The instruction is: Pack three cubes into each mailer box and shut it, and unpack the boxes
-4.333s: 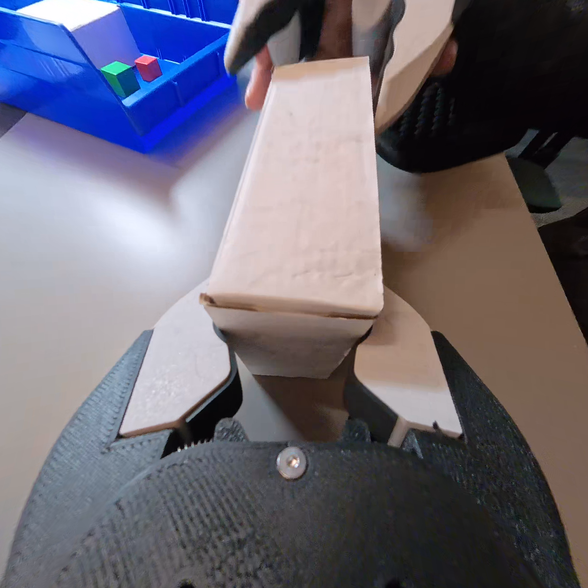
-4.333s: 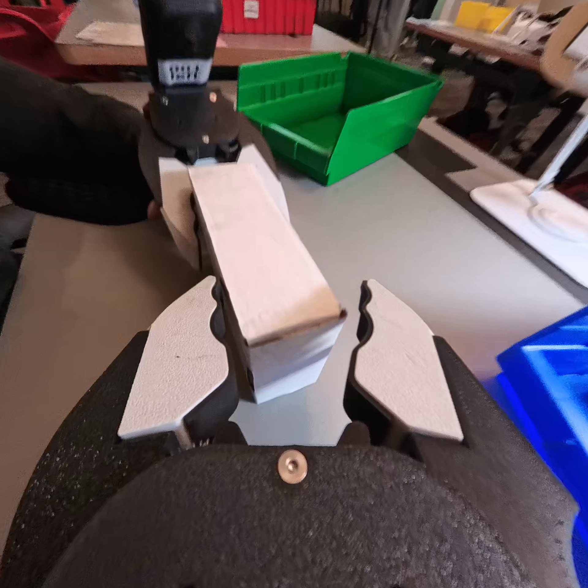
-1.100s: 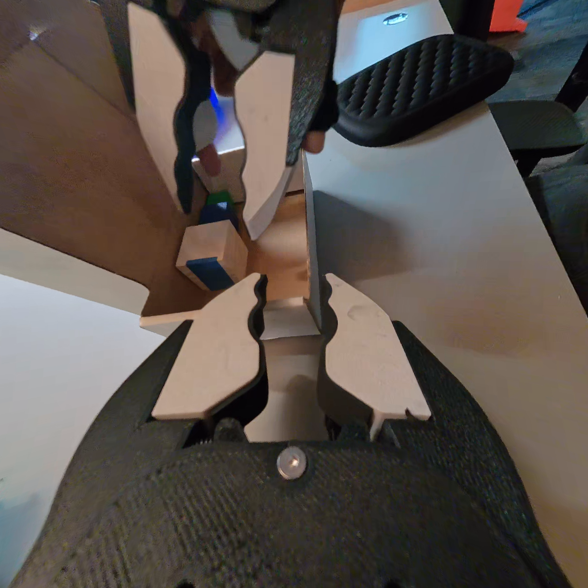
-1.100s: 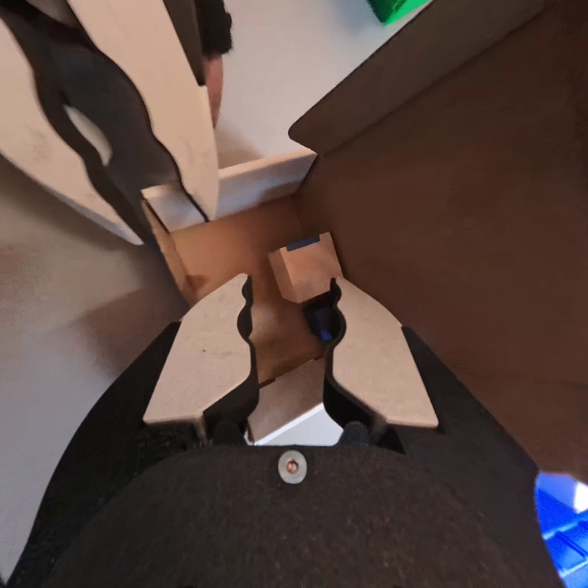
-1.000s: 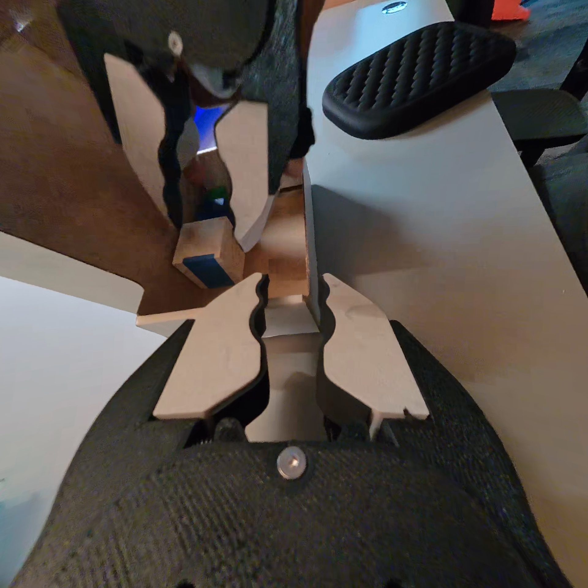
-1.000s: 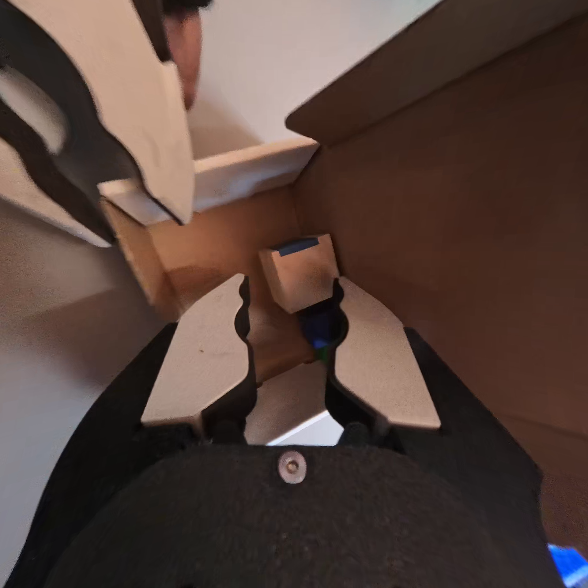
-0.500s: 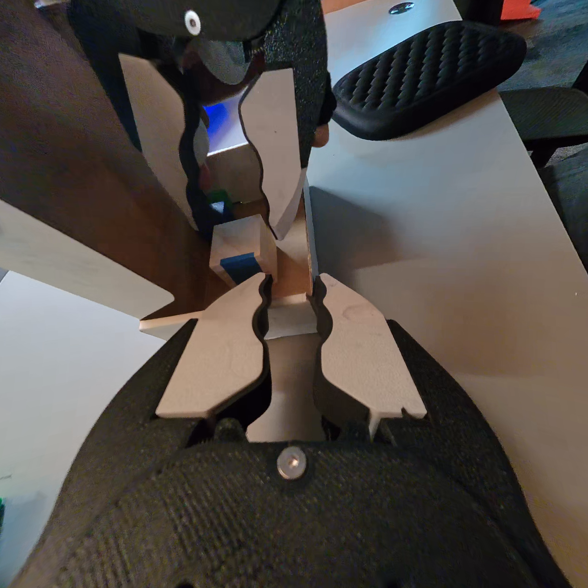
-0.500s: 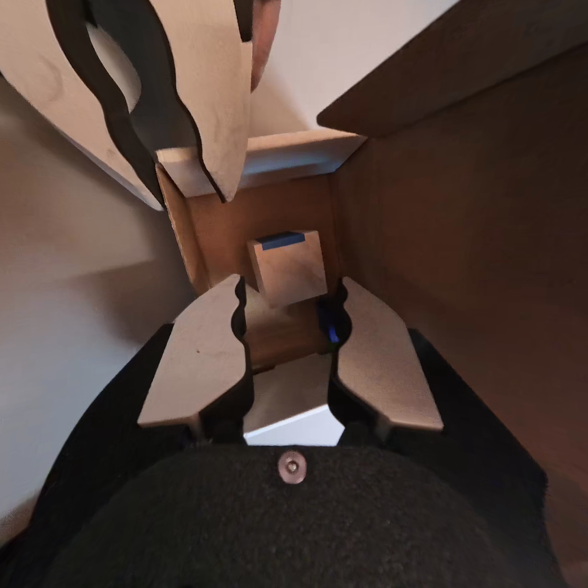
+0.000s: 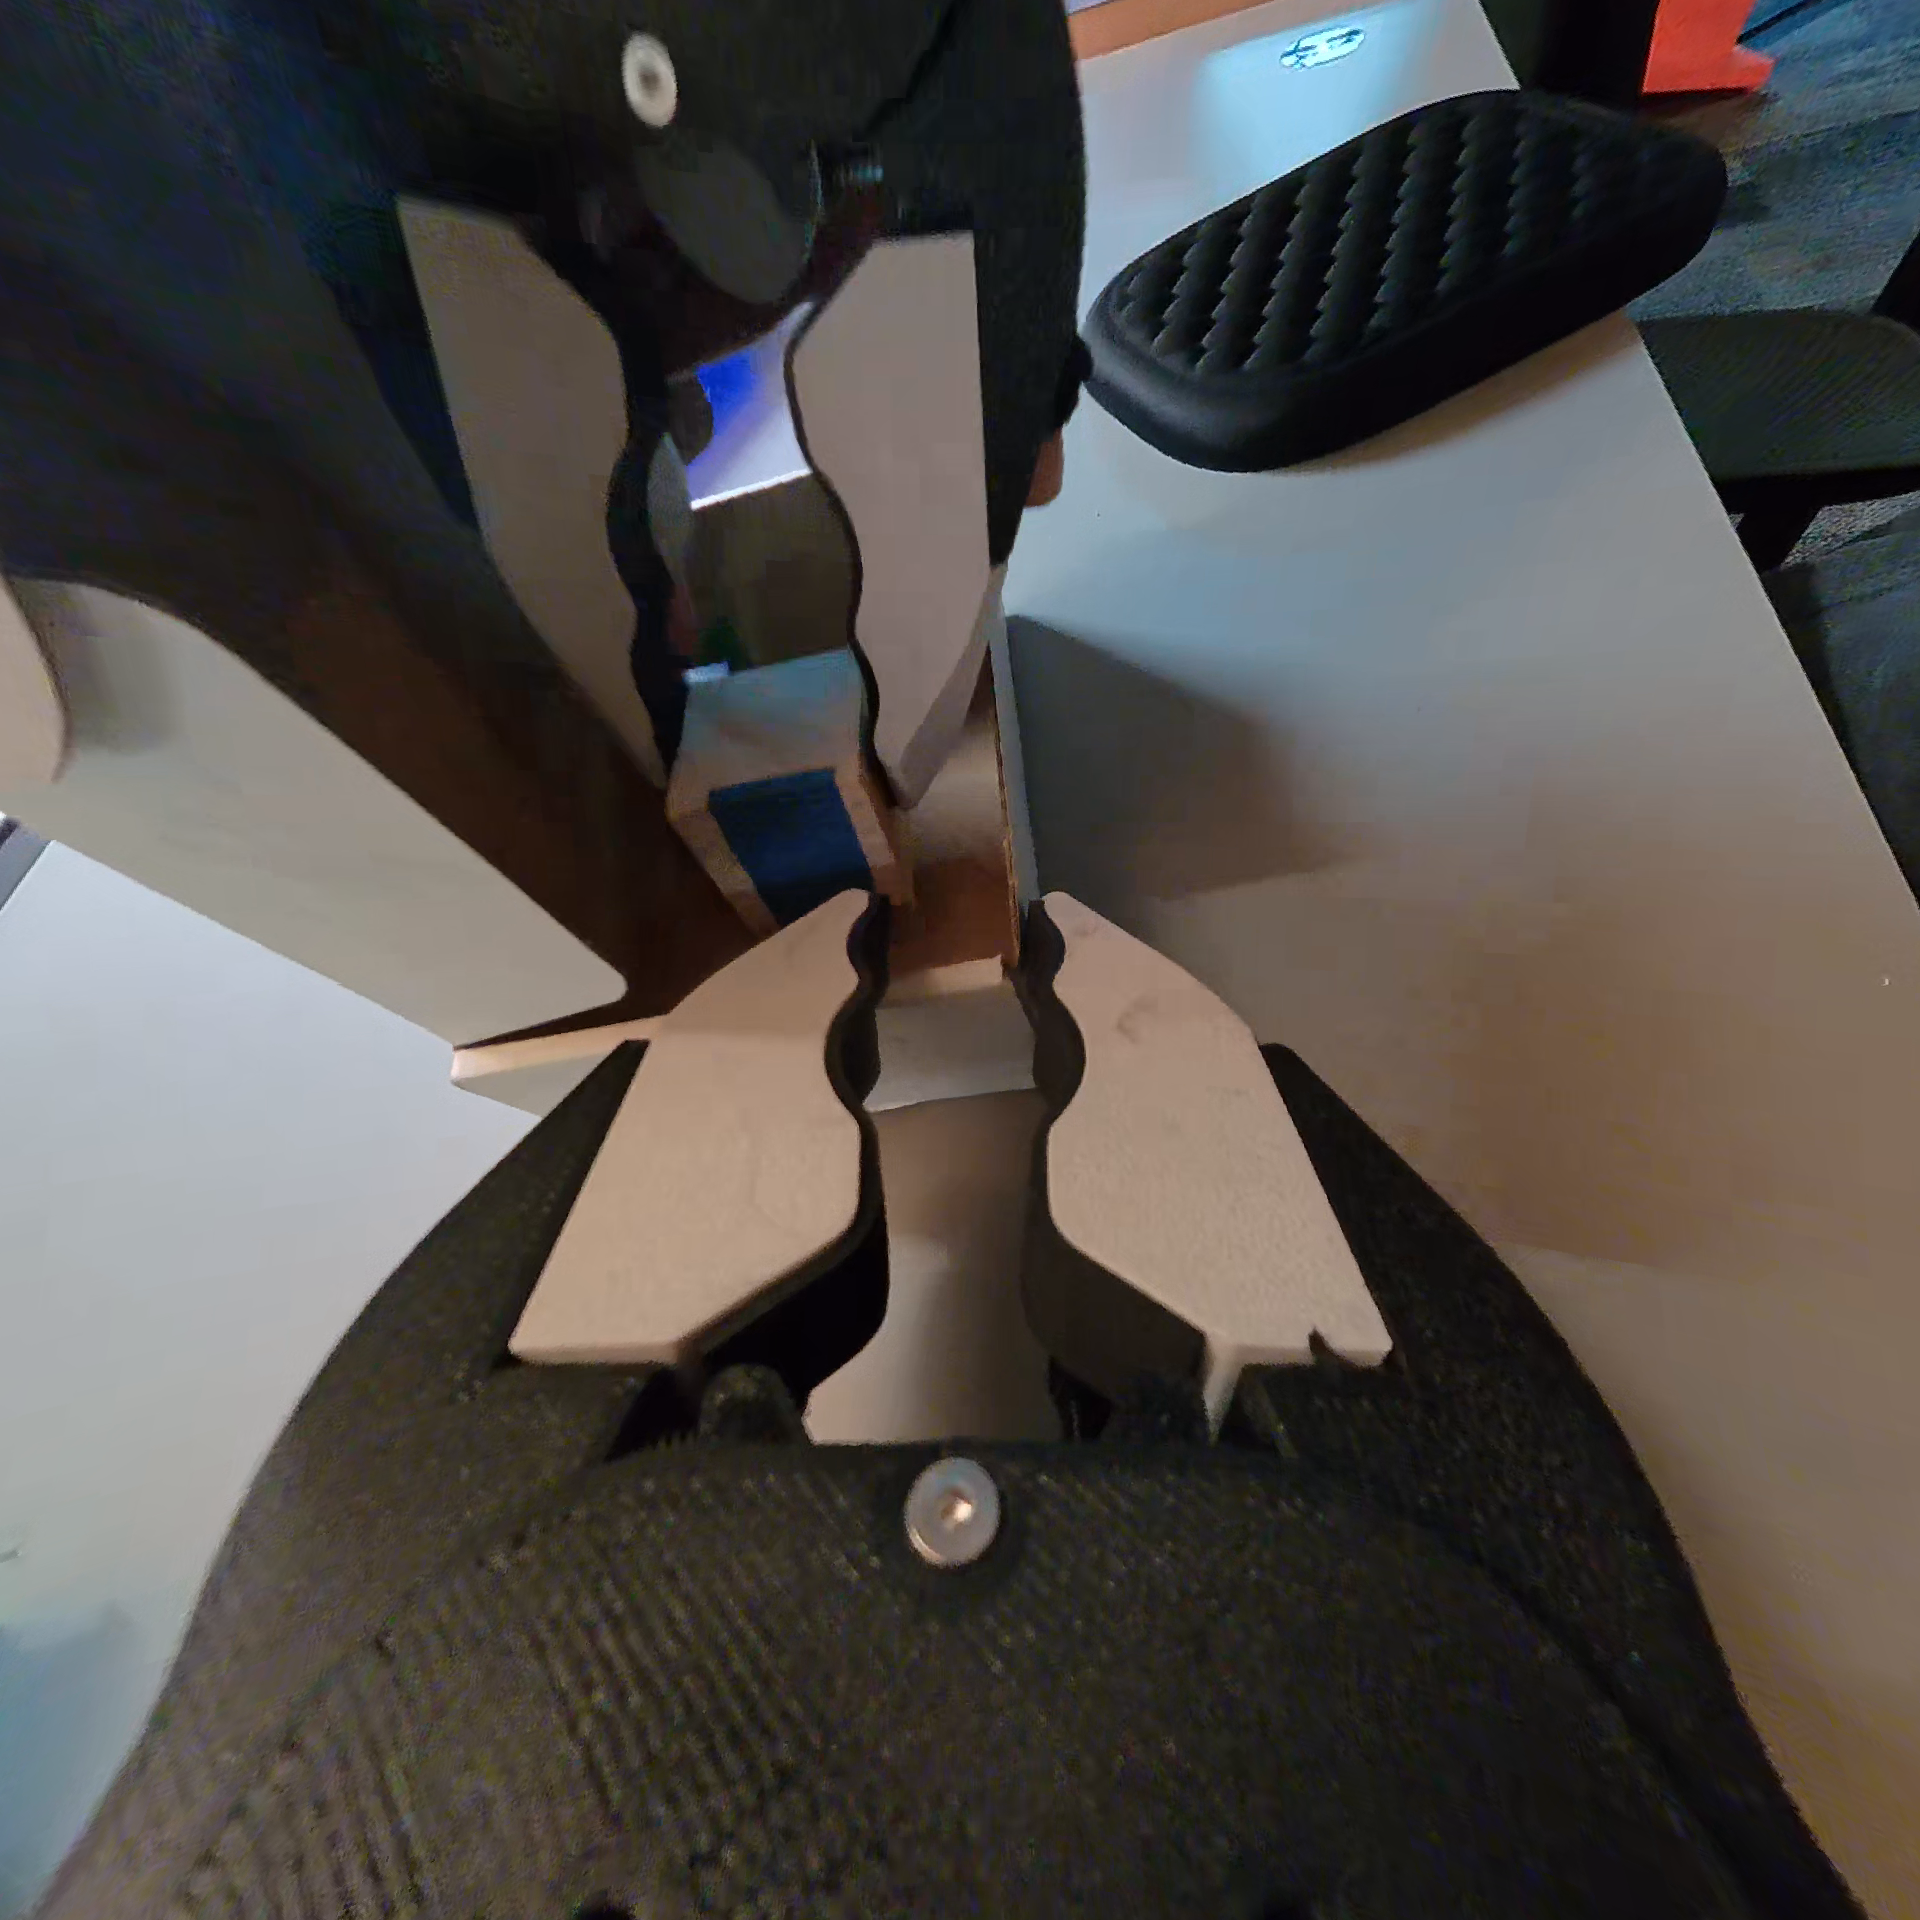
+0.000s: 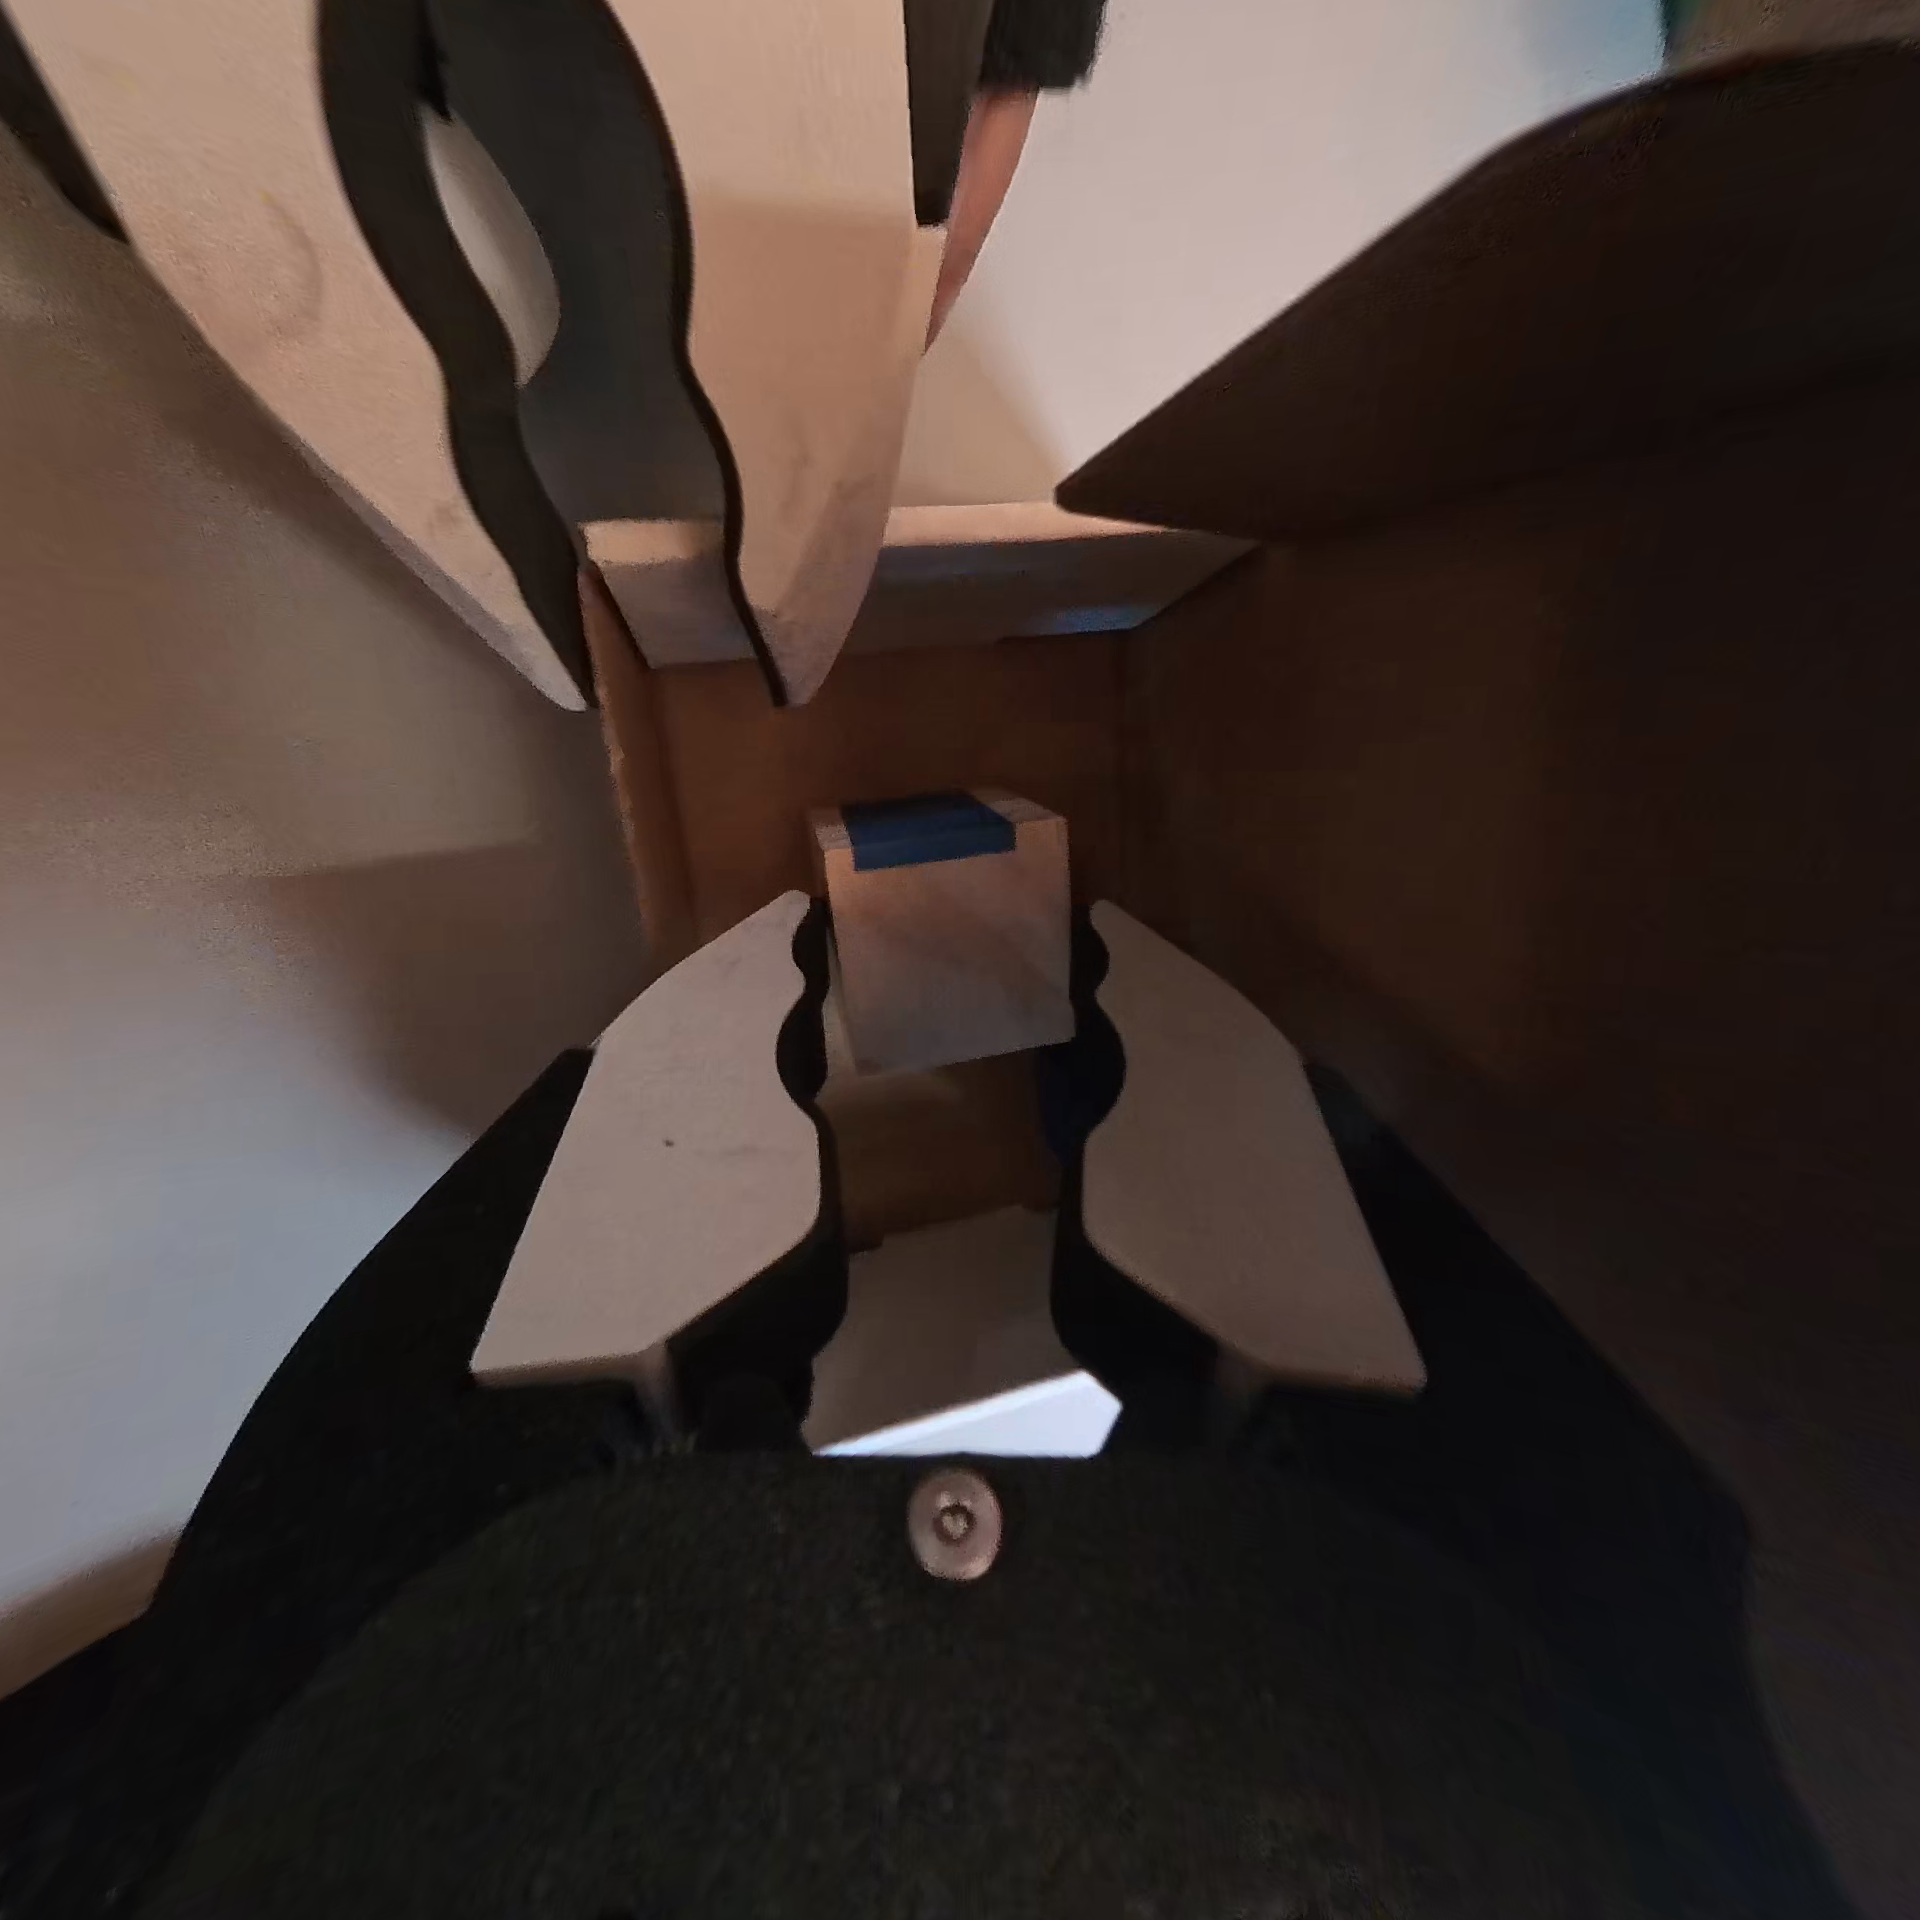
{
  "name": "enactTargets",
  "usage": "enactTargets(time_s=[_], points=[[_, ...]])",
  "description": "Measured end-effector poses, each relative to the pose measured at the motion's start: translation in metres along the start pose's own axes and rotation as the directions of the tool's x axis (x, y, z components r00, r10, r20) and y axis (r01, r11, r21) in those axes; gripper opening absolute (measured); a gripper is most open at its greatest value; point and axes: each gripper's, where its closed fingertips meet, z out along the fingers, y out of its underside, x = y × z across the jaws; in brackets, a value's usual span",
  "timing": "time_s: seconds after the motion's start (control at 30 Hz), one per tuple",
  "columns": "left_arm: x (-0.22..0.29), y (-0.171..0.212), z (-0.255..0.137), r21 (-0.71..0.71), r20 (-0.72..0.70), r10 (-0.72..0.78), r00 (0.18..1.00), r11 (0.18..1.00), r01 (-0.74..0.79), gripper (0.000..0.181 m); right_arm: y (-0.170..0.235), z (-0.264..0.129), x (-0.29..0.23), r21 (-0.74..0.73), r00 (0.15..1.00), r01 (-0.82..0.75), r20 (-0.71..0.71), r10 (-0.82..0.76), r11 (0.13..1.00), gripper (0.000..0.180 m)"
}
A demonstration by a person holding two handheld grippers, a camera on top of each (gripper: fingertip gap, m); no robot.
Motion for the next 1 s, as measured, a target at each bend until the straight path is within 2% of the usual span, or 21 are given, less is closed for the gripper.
enactTargets(time_s=[0.27,0.47,0.7,0.83,1.0], points=[[-0.004,0.0,0.001,0.0,0.028,-0.018,0.999,1.0,0.018,0.025,-0.004,-0.055,-0.016,0.124,0.999,-0.033,-0.017,0.036,0.992,0.044],[-0.007,0.0,0.002,-0.002,0.044,-0.023,0.999,1.0,0.023,0.025,0.007,-0.116,-0.02,0.197,0.998,-0.063,-0.009,0.066,0.978,0.045],[-0.012,0.002,0.002,-0.007,0.058,-0.061,0.996,0.998,0.062,0.036,0.047,-0.174,0.037,0.196,0.978,-0.173,-0.083,0.193,0.965,0.045],[-0.014,0.002,0.002,-0.006,0.069,-0.061,0.996,0.998,0.062,0.036,0.093,-0.171,0.09,0.104,0.947,-0.26,-0.165,0.275,0.96,0.045],[-0.016,0.003,0.001,-0.003,0.08,-0.07,0.994,0.997,0.071,0.036,0.159,-0.126,0.159,0.009,0.887,-0.402,-0.243,0.392,0.915,0.045]])
